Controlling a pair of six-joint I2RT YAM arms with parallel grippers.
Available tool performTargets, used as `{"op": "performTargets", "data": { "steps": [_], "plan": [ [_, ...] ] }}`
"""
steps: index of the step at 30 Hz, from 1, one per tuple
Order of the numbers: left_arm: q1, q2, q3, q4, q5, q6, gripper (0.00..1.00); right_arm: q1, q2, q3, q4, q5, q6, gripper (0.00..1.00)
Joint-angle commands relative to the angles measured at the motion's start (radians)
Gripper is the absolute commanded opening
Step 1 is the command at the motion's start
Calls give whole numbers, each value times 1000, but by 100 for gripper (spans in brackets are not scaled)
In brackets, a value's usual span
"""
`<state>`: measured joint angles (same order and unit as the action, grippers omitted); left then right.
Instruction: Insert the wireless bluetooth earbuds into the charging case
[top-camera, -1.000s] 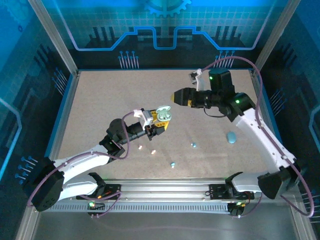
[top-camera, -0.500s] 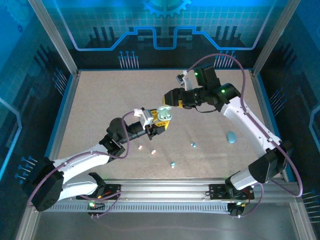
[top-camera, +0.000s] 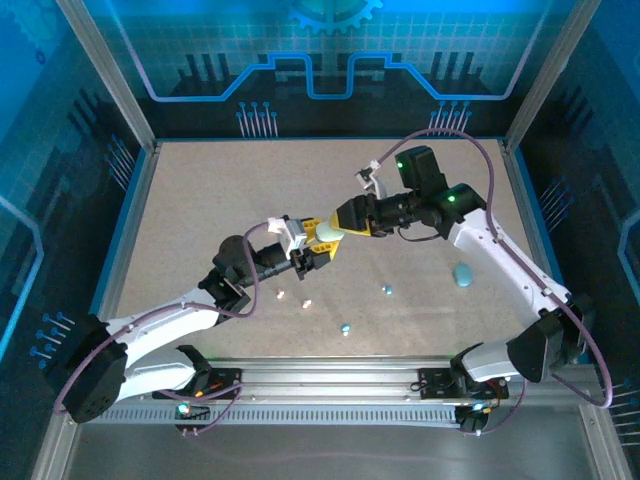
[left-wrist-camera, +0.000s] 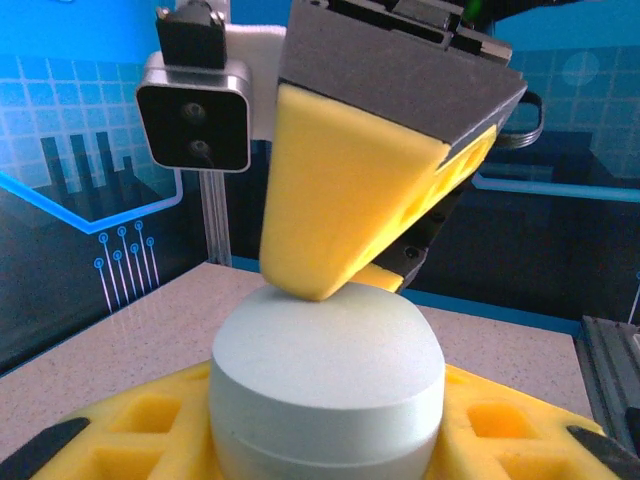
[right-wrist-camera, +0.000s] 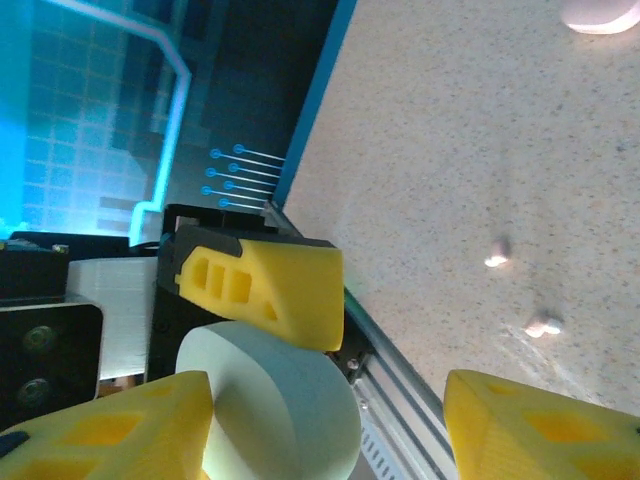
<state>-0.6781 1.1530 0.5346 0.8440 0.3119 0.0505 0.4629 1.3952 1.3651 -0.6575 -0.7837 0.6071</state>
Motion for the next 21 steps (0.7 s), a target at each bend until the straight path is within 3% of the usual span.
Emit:
{"op": "performTargets", "data": {
  "steps": [1,7,21],
  "plan": [
    [-8,-13,33,46,4,-18,41,-17,-33,-47,95,-141,50,63],
    [-6,-13,38,46,16,-22,41,-18,-21,-91,199,-242,126,55],
    [-7,9,51,62,50,-48,42,-18,7,-136,312,-305,205,47]
  ]
}}
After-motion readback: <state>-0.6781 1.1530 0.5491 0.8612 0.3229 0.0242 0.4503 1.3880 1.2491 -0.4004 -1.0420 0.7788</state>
